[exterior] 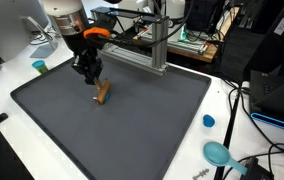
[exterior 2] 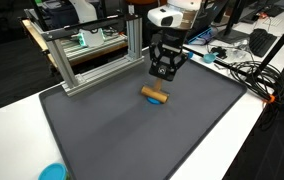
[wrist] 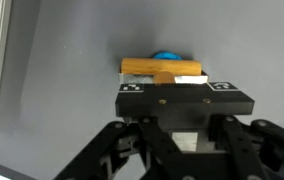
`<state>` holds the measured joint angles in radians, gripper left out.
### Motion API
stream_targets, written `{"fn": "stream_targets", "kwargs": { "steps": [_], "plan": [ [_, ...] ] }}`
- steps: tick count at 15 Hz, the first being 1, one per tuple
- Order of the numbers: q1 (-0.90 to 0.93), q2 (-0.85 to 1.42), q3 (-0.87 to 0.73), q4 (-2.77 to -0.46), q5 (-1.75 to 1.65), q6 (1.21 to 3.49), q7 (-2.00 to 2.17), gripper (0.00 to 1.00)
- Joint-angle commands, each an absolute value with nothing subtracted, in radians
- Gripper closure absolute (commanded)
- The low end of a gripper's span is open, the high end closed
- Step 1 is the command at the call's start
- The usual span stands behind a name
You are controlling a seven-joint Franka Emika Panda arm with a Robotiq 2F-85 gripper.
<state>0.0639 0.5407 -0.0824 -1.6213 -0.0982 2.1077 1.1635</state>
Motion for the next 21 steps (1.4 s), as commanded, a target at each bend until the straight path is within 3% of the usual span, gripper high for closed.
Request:
{"fn": "stream_targets", "kwargs": {
  "steps": [1, 12, 21],
  "plan": [
    [0.036, 0.546, -0.077, -1.655, -0.069, 2.172, 1.036, 0.78],
    [0.029, 0.567, -0.107, -1.651, -0.037, 2.258, 1.067, 0.78],
    [0.091, 0.625, -0.207, -1.640, -0.213, 2.359, 1.198, 0.78]
  ]
}}
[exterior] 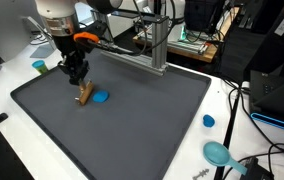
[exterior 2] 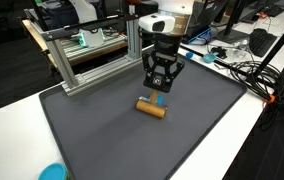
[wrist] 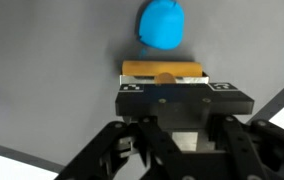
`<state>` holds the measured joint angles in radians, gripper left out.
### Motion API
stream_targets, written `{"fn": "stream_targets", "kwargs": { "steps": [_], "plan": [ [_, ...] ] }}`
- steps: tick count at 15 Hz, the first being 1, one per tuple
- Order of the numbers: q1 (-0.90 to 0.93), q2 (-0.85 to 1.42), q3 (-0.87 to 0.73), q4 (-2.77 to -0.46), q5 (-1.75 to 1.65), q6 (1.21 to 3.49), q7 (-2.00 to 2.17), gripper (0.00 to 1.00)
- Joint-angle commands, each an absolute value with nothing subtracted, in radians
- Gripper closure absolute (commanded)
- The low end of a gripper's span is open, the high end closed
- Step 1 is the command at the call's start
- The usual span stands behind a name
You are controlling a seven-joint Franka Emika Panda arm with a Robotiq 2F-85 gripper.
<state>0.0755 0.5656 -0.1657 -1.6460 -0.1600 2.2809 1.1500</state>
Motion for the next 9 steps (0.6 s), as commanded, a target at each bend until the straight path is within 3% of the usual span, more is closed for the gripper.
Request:
{"fn": "stream_targets", "kwargs": {
  "steps": [1, 6, 9],
  "plan": [
    [0.088, 0.626, -0.213, -1.636, -0.215, 2.363, 1.207, 0.78],
    [0.053, 0.484, -0.159, -1.720, -0.093, 2.344, 1.149, 0.78],
    [0.106, 0.383, -0.173, -1.813, -0.196, 2.421, 1.068, 0.78]
  ]
}}
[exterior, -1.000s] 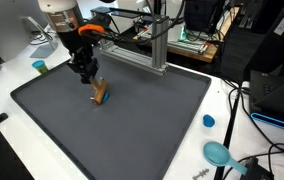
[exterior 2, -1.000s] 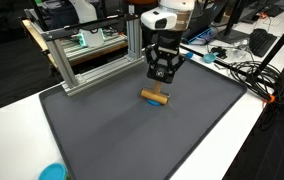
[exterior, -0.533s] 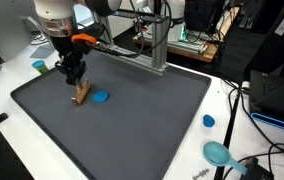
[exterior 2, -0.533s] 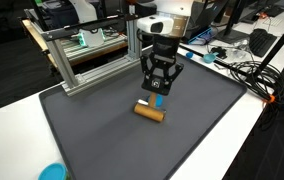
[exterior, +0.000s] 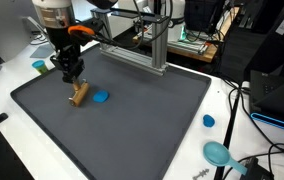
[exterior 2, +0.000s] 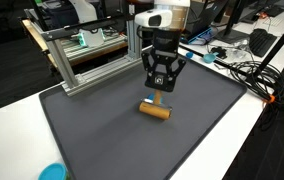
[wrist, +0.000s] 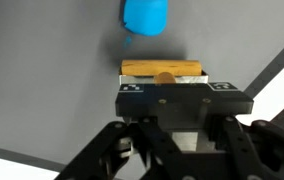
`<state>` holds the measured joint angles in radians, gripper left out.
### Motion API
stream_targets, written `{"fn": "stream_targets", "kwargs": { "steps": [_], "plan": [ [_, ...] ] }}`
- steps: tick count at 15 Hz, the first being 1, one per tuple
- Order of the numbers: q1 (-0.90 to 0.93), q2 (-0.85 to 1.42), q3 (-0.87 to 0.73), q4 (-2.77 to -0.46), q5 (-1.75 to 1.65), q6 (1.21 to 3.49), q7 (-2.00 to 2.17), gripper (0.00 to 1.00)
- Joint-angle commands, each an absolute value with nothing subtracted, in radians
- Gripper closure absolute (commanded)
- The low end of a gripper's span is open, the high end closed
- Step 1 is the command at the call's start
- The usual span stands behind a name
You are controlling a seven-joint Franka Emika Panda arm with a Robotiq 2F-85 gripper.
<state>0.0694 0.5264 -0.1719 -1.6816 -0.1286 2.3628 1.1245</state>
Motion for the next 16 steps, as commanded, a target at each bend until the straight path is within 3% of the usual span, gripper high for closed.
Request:
{"fn": "stream_targets", "kwargs": {
  "steps": [1, 8, 9, 12, 13, 16],
  "plan": [
    [0.127, 0.353, -0.181, -1.827, -0.239, 2.412, 1.058, 0.78],
    [0.163, 0.310, -0.091, -1.758, -0.320, 2.106, 0.841, 0.78],
    [0.148, 0.318, -0.095, -1.793, -0.303, 2.202, 0.896, 0.53],
    [0.155, 0.317, -0.078, -1.772, -0.302, 2.131, 0.863, 0.53],
    [0.151, 0.313, -0.076, -1.791, -0.327, 2.172, 0.811, 0.78],
    [0.098, 0.290, -0.054, -1.836, -0.256, 2.216, 0.557, 0.78]
  ]
}}
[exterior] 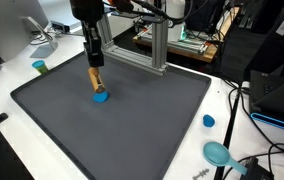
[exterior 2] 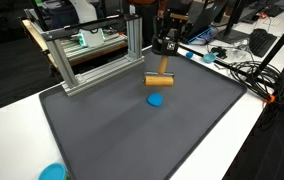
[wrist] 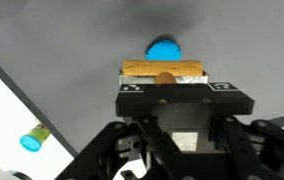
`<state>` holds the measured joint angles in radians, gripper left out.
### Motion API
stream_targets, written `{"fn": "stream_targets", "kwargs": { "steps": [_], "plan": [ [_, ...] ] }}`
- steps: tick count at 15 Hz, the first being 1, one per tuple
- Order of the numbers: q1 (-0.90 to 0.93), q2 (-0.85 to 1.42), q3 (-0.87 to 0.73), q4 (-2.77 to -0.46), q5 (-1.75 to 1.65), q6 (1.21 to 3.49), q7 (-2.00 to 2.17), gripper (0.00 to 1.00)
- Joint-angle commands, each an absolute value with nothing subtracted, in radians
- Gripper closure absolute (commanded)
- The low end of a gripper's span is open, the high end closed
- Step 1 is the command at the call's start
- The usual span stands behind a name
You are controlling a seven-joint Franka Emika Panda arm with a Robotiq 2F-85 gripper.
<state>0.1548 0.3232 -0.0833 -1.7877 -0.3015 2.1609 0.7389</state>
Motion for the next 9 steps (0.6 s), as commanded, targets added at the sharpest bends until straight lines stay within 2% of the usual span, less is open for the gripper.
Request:
{"fn": "stream_targets", "kwargs": {
  "steps": [1, 5, 6, 9],
  "plan": [
    [0.081, 0.282, -0.052, -1.849, -0.237, 2.234, 0.482, 0.78],
    [-0.030, 0.238, 0.006, -1.906, -0.118, 2.258, 0.182, 0.78],
    [0.035, 0.297, -0.045, -1.851, -0.180, 2.238, 0.305, 0.53],
    [-0.006, 0.277, -0.027, -1.869, -0.138, 2.240, 0.206, 0.53]
  ]
}}
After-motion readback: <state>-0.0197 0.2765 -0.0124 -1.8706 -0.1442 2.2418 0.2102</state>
